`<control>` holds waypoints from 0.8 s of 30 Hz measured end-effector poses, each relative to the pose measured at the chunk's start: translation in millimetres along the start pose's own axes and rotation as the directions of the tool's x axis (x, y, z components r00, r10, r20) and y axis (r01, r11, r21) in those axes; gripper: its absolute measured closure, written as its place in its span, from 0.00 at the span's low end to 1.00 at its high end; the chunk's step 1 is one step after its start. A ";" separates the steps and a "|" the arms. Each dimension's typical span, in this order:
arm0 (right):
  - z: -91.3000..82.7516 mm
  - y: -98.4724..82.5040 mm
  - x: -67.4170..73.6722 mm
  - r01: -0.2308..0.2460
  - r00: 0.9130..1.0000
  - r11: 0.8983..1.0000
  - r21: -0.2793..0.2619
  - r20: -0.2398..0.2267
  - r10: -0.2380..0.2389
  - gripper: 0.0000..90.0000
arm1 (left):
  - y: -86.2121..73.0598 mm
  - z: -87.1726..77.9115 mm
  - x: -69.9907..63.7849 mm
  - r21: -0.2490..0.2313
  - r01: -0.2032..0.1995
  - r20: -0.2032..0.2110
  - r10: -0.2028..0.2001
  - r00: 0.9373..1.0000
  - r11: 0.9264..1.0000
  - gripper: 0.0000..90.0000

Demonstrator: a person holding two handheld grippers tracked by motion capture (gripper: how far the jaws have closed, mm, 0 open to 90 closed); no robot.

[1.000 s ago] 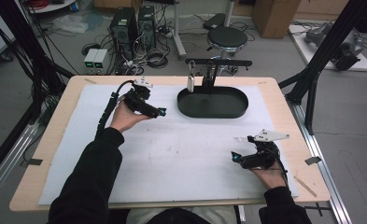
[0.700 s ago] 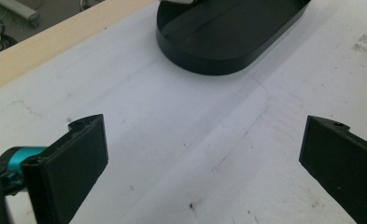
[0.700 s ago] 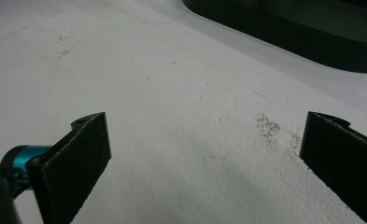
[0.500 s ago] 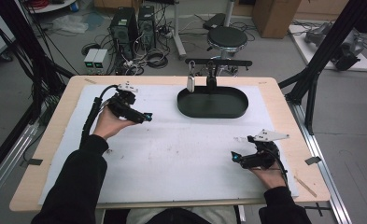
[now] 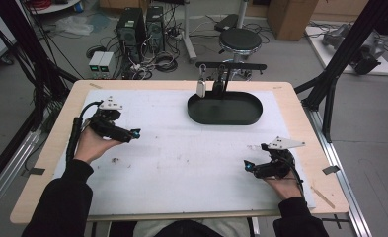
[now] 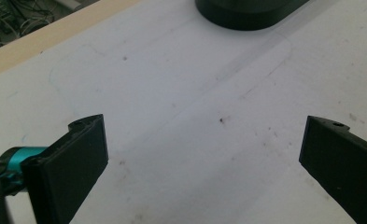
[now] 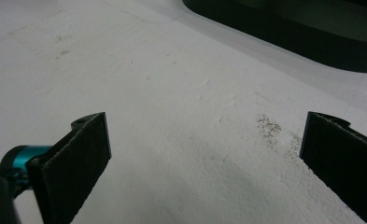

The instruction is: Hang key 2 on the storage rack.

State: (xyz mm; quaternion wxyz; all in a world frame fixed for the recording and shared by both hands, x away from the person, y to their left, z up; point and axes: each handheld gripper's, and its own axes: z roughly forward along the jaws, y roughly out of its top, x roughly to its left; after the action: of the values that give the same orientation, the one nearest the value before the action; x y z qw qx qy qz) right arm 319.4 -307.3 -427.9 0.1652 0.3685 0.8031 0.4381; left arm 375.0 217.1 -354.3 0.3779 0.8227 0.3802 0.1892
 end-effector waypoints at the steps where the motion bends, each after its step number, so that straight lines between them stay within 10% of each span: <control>1: 0.1 -0.1 0.0 0.001 1.000 1.000 0.001 0.001 -0.001 0.01 | -4.4 -2.1 0.6 -0.006 0.008 -0.007 -0.008 1.000 1.000 0.02; 24: 2.4 0.0 1.6 0.004 1.000 1.000 0.010 0.002 -0.004 0.01 | -84.1 -38.1 3.4 -0.092 0.106 -0.065 -0.112 0.992 0.990 0.02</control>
State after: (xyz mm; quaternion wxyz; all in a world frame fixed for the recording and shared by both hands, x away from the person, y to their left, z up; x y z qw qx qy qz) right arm 319.8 -304.7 -429.1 0.1652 0.3680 0.8059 0.4334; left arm 313.7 273.7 -394.1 0.4102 0.7760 0.4290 0.2136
